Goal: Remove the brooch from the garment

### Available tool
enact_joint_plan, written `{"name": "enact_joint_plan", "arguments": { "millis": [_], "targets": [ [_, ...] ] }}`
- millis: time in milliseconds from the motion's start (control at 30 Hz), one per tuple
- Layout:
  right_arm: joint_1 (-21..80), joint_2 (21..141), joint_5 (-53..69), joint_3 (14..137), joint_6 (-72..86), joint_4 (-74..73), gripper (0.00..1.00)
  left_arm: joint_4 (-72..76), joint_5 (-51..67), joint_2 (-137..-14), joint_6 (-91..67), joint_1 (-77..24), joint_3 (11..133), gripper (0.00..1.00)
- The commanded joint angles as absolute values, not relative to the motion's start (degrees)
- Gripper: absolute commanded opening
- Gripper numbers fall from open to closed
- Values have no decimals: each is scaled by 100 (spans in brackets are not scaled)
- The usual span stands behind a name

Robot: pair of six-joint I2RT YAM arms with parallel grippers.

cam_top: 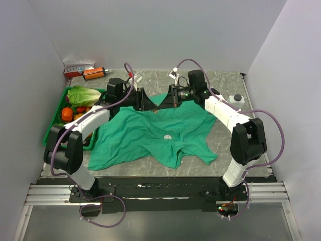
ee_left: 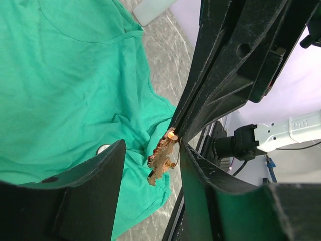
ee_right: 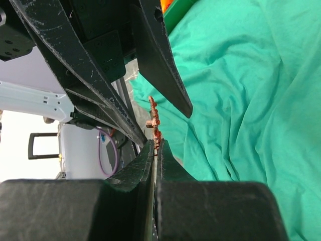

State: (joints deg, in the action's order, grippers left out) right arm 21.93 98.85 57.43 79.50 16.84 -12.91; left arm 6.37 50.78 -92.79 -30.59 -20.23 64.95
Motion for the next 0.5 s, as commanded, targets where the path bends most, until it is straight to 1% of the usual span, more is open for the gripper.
{"name": "enact_joint_plan", "arguments": {
  "millis": [0,133,267,467],
  "targets": [
    [2259,9800,5862,8226,1661,-1160,0,580,4869,-9009,-2944,-1986,6557,52],
    [2259,9817,5888,8244,1661,-1134,0,562,4834,-9009,-2927,-1942,6557,51],
    [2250,9844,5968,8253,1687,-1072,0,589,4860,-9044,-2944,-1934,6548,48],
    [2250,9870,6090,8244,1731,-976,0,720,4930,-9114,-2997,-1925,6522,47]
  ]
}}
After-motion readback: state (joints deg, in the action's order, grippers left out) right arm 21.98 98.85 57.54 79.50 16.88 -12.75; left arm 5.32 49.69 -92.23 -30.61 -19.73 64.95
